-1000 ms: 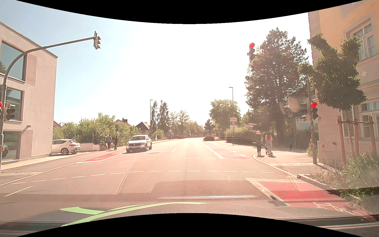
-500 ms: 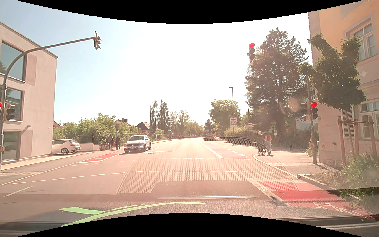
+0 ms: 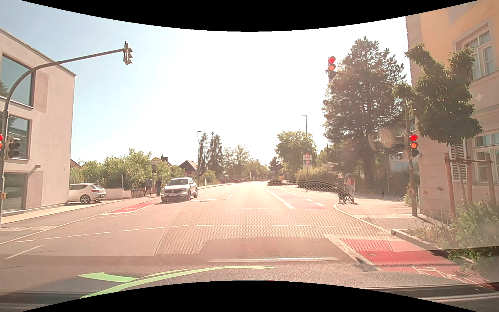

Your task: Follow the waypoints while adhering to traffic rules and regulations

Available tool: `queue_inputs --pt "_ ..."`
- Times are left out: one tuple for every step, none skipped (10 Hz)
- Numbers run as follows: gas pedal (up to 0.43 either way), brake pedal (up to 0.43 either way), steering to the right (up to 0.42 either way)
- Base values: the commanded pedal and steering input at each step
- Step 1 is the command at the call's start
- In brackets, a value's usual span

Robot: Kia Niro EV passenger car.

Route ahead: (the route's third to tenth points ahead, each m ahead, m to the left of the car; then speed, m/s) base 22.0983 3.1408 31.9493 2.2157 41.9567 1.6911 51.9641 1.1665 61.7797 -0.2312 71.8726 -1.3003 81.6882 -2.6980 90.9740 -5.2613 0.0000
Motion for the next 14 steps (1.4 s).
queue_inputs --pt "0.0 0.378 0.0" --pt "0.0 0.378 0.0" --pt "0.0 0.348 0.0" --pt "0.0 0.037 0.0" --pt "0.0 0.0 0.0" --pt "0.0 0.0 0.0" --pt "0.0 0.0 0.0" --pt "0.0 0.0 0.0" --pt "0.02 0.0 0.0" --pt "0.13 0.0 -0.002" --pt "0.209 0.0 -0.008" --pt "0.209 0.0 -0.013" --pt "0.228 0.0 -0.018" --pt "0.287 0.0 -0.02"
